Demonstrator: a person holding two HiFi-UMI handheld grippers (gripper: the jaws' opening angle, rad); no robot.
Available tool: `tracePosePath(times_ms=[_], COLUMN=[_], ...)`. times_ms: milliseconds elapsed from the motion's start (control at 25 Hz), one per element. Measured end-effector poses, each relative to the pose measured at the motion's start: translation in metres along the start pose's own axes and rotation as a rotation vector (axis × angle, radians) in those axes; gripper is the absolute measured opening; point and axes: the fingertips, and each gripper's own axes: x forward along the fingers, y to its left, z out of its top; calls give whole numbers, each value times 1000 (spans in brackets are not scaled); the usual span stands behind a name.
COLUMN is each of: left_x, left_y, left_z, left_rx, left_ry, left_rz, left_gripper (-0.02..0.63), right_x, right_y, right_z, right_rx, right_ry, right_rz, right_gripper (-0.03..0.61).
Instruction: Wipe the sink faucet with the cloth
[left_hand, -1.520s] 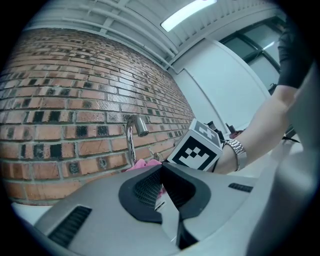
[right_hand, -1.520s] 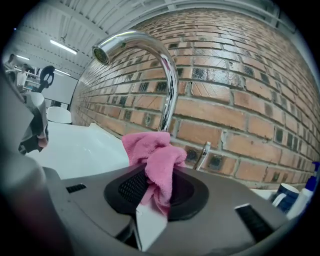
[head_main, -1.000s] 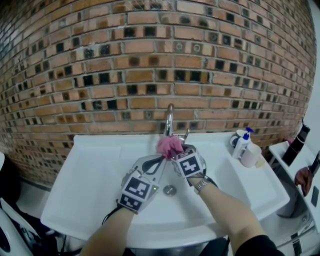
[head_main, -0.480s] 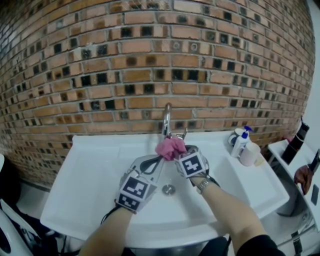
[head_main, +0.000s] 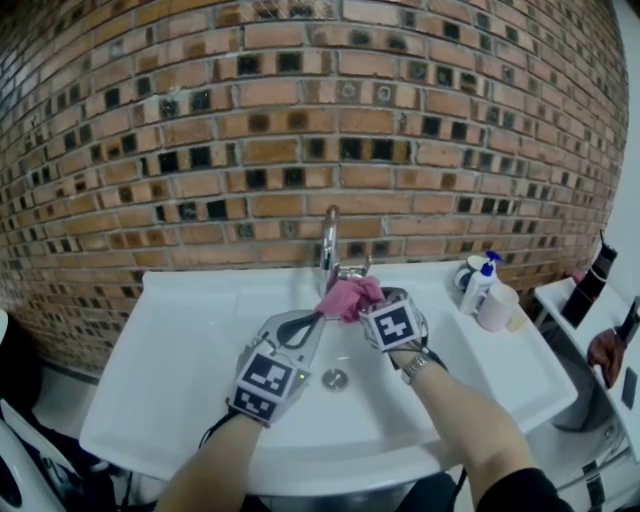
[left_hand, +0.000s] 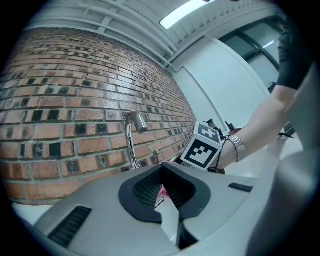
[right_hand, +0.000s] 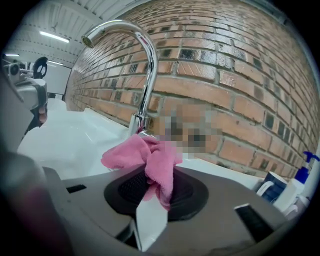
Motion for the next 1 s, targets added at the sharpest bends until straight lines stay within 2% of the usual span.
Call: tracePosePath(times_ms=[360,1000], left_x=[1,0], left_y=[1,3], left_z=[-3,-1], left_rx=[1,1], left_ry=[9,5], left_rz=[2,12], left_gripper=[6,6], right_x=[-4,-6], right_y=[-38,-52], right_z=[12,44], right_rx=[50,51], right_ry=[-29,-123], right_rz=[-86,-104], right_gripper=[94,92])
